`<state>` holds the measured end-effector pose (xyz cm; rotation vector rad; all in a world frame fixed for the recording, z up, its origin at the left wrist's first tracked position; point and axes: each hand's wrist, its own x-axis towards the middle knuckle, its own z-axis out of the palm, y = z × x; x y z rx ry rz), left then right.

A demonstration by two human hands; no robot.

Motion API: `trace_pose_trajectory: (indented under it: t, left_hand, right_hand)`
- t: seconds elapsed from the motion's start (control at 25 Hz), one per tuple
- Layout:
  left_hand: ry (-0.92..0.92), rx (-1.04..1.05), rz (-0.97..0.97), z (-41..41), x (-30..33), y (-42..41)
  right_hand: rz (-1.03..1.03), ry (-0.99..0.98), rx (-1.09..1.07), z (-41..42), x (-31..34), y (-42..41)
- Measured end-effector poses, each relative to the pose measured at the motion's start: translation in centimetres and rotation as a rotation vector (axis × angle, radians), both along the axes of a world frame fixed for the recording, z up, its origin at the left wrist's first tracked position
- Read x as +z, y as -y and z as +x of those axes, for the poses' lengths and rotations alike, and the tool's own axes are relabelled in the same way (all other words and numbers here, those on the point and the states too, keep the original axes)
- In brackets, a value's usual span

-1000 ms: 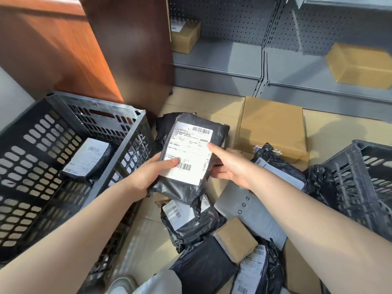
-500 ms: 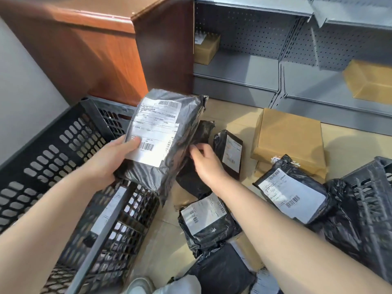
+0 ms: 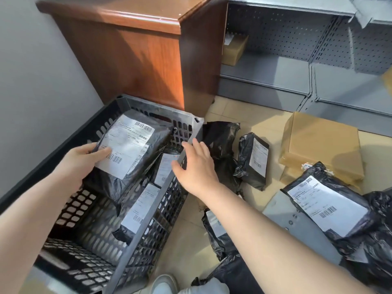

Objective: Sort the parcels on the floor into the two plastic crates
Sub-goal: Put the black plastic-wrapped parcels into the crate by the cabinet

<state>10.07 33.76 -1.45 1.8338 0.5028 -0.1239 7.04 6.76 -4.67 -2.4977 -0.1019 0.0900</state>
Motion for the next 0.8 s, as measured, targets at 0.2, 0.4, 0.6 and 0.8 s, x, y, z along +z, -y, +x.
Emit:
trace_pose_trajectory:
  t: [0.2, 0.4, 0.6, 0.8]
  left_hand:
    - [-0.098, 0.177, 0.061, -0.1, -5.7, -4.6]
    - [-0.238, 0.19, 0.234, -1.0, -12.7, -8.2]
    - [-0.269, 0.127, 0.432, -1.3, -15.5, -8.0]
    - [-0.371, -0.026, 0.609, -0.9, -16.3, -7.9]
  right_hand:
    - [-0.249, -0.059, 0.215, 0.4, -1.2, -2.2]
    - [-0.309, -0.074, 0.172, 0.2, -1.9, -3.3]
    - [-0.318, -0.049, 0.145, -0.1, -2.3, -3.9]
    - [-0.316, -0.025, 0.132, -0.1, -2.5, -4.1]
